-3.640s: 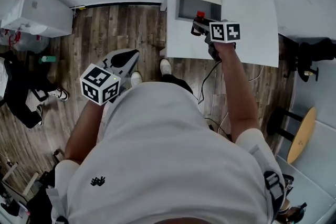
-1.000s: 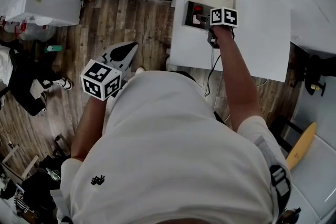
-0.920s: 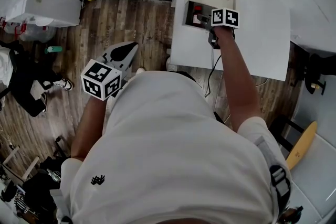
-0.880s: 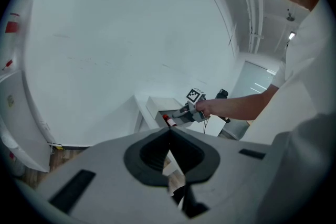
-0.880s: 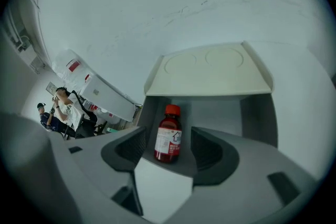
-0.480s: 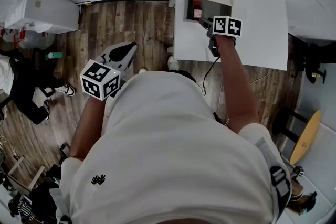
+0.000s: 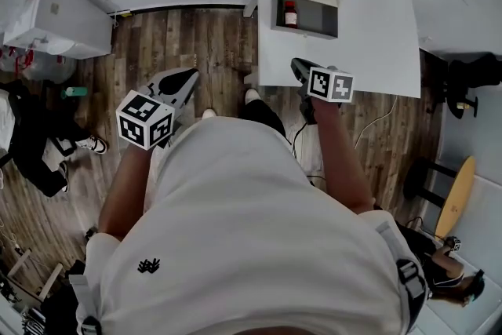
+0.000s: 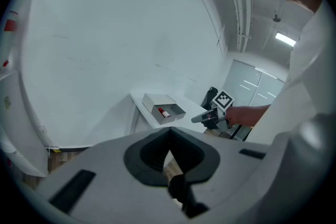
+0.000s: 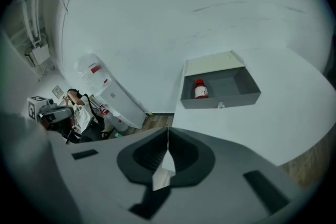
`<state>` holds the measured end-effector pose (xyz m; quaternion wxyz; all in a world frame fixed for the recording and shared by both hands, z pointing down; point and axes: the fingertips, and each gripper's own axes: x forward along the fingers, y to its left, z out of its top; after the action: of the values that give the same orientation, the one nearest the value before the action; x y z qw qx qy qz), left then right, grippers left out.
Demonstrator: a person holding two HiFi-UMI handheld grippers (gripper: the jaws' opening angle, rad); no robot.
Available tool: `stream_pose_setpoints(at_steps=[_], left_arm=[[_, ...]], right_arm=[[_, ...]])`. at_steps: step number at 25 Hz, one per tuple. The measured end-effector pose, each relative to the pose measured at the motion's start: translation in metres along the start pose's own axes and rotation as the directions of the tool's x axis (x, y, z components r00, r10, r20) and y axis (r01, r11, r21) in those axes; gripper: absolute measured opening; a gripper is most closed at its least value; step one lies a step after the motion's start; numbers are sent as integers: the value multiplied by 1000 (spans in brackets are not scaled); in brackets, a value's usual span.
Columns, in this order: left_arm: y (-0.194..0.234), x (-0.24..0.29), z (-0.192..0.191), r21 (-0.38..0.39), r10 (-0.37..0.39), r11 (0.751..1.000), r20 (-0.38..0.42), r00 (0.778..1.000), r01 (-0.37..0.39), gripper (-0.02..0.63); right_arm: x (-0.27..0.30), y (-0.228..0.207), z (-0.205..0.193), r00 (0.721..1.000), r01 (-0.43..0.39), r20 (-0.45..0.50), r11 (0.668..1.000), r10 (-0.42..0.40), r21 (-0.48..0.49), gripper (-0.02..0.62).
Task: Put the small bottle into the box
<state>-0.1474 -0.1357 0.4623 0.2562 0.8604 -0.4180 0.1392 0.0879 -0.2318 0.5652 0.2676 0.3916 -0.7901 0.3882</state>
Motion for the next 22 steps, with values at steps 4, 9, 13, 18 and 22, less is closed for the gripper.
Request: stream_pose_setpoints(at_steps=[4, 9, 13, 18, 22], left_arm=[[-4, -6, -8, 3, -19, 1000, -8, 1000, 19, 6], [-15, -8, -13, 43, -51, 998, -14, 999, 51, 6], [-15, -13, -11, 66, -57, 996, -13, 998, 58, 6], [-18, -16, -18, 62, -69, 996, -21, 997, 70, 6], [-19, -16, -19, 57, -72, 996, -20, 997, 73, 6]], right_arm=[[-14, 26, -35, 999, -39, 9, 999, 39, -26, 6], [-26, 52, -63, 997, -82, -6, 995, 82, -58, 6], [-30, 69, -69, 995, -97, -24, 990, 95, -105, 6], [-34, 83, -64, 994, -111, -4, 985, 111, -130, 6], [-36, 89, -60, 992, -123, 9, 983, 126, -139, 6]])
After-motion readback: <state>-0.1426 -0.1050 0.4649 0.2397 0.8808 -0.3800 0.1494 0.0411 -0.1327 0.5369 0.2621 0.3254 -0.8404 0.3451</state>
